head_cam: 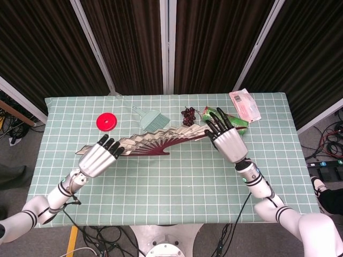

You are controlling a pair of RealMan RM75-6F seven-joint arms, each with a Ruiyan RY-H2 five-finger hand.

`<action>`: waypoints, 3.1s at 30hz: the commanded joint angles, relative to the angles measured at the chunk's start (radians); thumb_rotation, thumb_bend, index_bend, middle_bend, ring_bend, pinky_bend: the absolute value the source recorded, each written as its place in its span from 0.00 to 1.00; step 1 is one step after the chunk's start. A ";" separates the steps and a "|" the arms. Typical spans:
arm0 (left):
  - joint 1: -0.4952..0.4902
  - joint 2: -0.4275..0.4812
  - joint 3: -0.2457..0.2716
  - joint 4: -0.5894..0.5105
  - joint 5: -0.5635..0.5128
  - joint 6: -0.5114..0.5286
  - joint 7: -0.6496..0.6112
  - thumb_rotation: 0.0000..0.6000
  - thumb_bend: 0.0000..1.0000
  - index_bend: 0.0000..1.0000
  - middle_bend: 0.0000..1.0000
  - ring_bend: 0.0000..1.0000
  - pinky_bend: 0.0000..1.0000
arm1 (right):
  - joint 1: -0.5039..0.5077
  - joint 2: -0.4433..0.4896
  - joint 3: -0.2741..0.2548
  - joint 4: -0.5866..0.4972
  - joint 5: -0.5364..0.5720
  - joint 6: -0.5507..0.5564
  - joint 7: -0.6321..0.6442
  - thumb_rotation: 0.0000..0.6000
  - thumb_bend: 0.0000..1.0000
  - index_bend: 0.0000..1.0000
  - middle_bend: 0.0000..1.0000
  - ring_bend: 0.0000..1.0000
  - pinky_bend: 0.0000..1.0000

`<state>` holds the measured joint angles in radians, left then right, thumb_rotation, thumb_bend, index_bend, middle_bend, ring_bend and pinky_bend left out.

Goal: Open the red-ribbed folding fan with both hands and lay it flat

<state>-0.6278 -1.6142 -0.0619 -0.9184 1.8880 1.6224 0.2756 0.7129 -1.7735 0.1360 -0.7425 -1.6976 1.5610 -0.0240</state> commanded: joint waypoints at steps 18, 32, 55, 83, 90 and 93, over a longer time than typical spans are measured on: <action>0.087 0.061 0.104 -0.153 -0.005 -0.085 0.202 1.00 0.36 0.53 0.57 0.55 0.52 | -0.025 -0.076 -0.103 0.079 -0.079 0.062 -0.087 1.00 0.63 0.59 0.29 0.10 0.00; 0.121 0.098 0.128 -0.310 -0.048 -0.202 0.300 1.00 0.12 0.36 0.50 0.51 0.49 | -0.058 -0.045 -0.142 -0.003 -0.075 -0.007 -0.141 1.00 0.63 0.54 0.25 0.06 0.00; 0.086 0.189 0.061 -0.673 -0.332 -0.534 0.364 1.00 0.00 0.11 0.12 0.08 0.21 | -0.142 0.183 -0.122 -0.533 0.197 -0.417 -0.431 1.00 0.00 0.00 0.00 0.00 0.00; 0.140 0.293 0.028 -0.453 -0.433 -0.506 -0.395 0.98 0.00 0.07 0.12 0.06 0.12 | -0.274 0.563 -0.052 -0.783 0.313 -0.393 0.004 1.00 0.04 0.00 0.01 0.00 0.00; 0.302 0.326 -0.021 -0.462 -0.581 -0.285 -0.236 1.00 0.00 0.15 0.15 0.10 0.12 | -0.386 0.623 -0.085 -0.766 0.228 -0.229 0.192 1.00 0.25 0.02 0.10 0.00 0.00; 0.375 0.339 -0.015 -0.479 -0.603 -0.186 -0.184 1.00 0.00 0.17 0.16 0.10 0.12 | -0.442 0.636 -0.102 -0.773 0.212 -0.158 0.199 1.00 0.25 0.03 0.10 0.00 0.00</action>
<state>-0.3340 -1.2964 -0.0659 -1.3864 1.3364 1.3436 0.0261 0.3149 -1.1575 0.0529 -1.5141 -1.4618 1.3548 0.1635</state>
